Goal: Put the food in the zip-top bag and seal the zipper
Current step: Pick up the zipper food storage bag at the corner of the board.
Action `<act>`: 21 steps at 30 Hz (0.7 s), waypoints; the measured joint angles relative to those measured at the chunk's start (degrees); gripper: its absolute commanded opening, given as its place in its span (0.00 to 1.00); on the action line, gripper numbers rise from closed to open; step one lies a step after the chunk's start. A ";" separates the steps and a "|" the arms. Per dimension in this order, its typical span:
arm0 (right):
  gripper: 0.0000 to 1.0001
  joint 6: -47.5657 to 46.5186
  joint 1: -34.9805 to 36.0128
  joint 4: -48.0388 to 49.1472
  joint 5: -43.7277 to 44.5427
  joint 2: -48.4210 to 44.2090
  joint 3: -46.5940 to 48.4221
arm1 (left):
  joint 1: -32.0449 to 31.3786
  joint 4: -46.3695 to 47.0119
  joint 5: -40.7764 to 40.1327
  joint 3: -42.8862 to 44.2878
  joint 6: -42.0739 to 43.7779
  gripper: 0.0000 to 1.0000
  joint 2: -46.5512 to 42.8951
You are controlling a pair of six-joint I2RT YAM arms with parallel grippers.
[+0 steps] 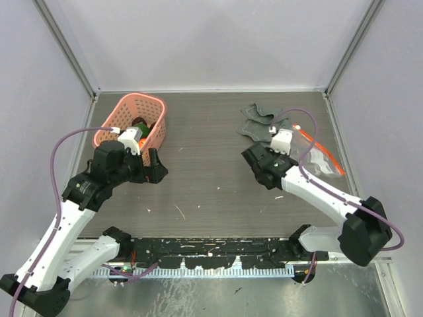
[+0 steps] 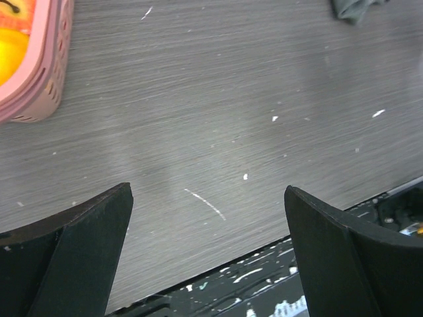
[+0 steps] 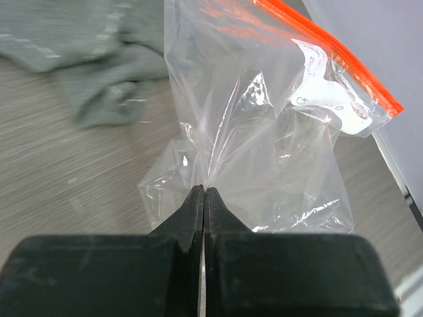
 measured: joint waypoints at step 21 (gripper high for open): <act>0.00 -39.76 22.62 35.80 -16.94 -15.39 -7.76 | 0.00 15.87 7.56 -6.93 -16.83 0.98 0.61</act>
